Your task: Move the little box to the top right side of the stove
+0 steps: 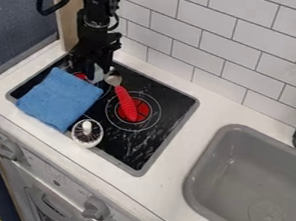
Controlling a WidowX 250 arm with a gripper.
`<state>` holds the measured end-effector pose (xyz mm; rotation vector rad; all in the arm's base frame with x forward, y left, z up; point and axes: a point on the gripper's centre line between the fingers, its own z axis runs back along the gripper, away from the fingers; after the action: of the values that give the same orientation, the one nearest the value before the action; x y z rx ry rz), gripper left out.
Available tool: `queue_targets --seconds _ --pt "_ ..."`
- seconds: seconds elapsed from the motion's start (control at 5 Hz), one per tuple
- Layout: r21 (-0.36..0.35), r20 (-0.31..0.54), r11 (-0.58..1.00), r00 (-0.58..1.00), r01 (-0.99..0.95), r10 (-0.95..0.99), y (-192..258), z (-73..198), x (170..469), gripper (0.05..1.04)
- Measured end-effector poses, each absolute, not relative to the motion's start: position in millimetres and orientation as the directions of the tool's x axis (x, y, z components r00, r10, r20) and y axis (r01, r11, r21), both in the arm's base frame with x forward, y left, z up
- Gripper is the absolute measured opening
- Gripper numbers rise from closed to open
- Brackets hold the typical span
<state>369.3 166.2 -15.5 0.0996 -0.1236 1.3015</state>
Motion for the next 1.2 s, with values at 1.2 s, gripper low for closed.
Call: queue_targets --seconds 1.2 --pt "-0.076 0.051 0.629 0.627 -0.773 0.777 16 -7 399 0.446"
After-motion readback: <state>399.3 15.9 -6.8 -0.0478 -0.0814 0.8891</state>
